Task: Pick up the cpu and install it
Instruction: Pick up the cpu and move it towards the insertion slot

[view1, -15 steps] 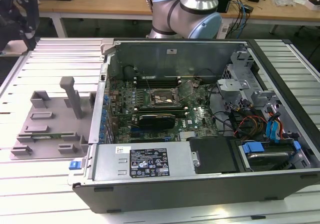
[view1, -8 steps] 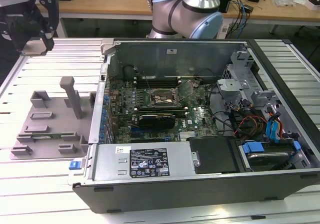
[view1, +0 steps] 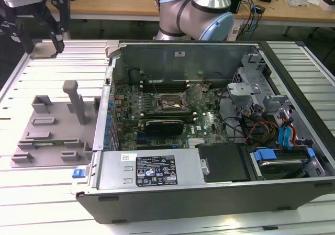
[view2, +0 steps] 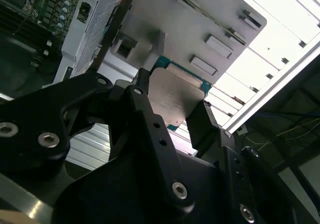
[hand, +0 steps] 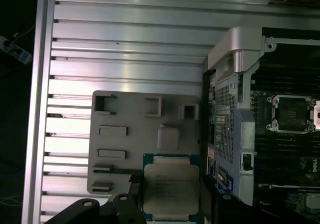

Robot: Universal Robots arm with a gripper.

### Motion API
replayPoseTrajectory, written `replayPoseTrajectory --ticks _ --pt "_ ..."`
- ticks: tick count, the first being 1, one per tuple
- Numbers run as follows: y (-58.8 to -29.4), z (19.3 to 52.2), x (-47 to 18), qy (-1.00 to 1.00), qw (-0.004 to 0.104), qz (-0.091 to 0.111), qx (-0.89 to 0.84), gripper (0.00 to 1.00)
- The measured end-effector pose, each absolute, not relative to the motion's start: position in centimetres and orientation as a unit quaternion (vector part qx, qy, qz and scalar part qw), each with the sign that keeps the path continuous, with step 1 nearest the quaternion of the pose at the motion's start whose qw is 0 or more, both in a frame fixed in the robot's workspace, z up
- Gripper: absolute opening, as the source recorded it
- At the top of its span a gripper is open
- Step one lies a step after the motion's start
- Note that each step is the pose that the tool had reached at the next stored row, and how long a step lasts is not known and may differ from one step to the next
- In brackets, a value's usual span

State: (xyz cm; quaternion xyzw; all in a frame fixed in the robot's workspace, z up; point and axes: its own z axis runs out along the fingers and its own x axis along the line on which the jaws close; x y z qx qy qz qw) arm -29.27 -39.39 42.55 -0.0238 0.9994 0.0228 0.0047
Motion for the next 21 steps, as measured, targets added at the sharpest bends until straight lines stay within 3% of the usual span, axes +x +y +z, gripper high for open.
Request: replayPoseTrajectory --ticks 21 --pt "-39.4 42.5 -25.0 0.999 0.005 0.023 -0.024 0.55"
